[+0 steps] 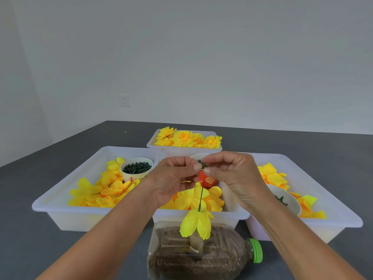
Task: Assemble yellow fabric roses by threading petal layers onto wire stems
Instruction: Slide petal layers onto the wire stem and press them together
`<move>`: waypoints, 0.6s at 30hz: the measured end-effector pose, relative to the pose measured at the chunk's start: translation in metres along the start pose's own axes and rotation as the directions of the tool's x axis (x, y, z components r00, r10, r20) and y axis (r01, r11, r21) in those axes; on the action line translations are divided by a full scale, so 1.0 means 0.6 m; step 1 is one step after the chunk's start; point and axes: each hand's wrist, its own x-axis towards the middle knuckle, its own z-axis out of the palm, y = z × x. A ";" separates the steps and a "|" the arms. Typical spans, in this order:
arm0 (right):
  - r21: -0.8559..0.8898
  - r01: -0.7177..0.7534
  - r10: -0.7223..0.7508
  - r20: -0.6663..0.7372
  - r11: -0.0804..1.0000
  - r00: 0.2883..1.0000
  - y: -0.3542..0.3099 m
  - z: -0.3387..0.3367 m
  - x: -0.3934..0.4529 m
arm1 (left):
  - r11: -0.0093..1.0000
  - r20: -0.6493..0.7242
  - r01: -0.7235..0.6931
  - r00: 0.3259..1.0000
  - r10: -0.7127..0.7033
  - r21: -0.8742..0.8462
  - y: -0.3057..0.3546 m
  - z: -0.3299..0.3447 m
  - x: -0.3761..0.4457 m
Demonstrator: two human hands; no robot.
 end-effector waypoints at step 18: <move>-0.458 0.361 -0.362 0.089 0.812 0.928 -0.038 0.006 -0.032 | 0.986 0.086 0.024 0.996 -0.010 -0.165 0.017 0.018 -0.038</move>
